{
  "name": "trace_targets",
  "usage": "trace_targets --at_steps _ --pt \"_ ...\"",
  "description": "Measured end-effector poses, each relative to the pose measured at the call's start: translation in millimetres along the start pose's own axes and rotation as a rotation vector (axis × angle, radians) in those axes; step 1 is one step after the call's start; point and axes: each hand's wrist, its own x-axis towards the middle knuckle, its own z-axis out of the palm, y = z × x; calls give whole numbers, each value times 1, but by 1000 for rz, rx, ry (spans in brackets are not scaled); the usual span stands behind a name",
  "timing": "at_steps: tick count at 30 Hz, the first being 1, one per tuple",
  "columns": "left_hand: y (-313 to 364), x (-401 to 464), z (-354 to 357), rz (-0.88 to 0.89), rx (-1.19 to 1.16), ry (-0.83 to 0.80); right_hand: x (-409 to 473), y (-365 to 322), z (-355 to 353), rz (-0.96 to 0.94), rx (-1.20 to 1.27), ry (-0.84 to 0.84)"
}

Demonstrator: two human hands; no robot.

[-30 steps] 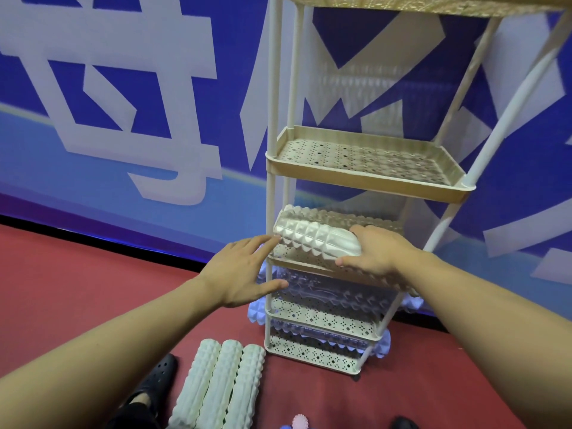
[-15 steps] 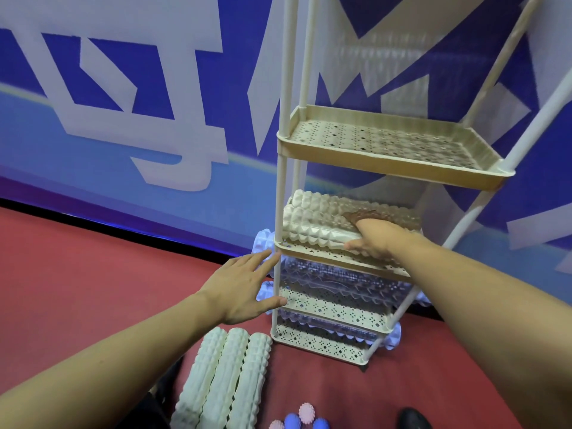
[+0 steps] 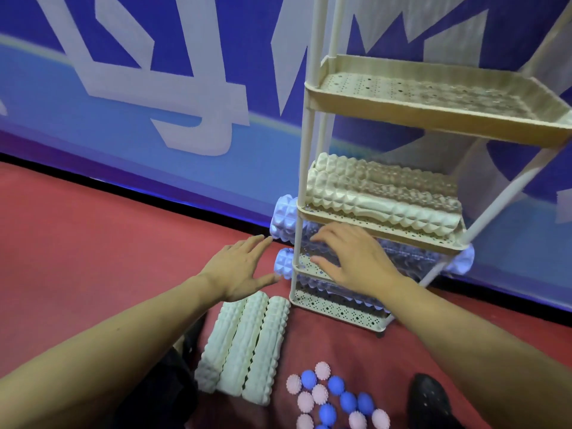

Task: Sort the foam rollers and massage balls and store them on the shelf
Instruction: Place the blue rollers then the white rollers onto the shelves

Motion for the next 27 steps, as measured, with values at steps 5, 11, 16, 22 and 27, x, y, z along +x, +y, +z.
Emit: trace_targets --at_steps 5,11,16,22,27 --pt "-37 -20 67 -123 -69 -144 -24 -35 101 10 6 -449" --pt "-79 -29 163 -271 -177 -318 -31 -62 196 19 51 -684" --pt "-108 -20 237 -545 -396 -475 -26 -68 250 47 94 -751" --pt "-120 -18 319 -754 -555 -573 -23 -62 290 92 129 -765" --pt "-122 -16 349 -919 -692 -531 -31 -57 307 106 150 -806"
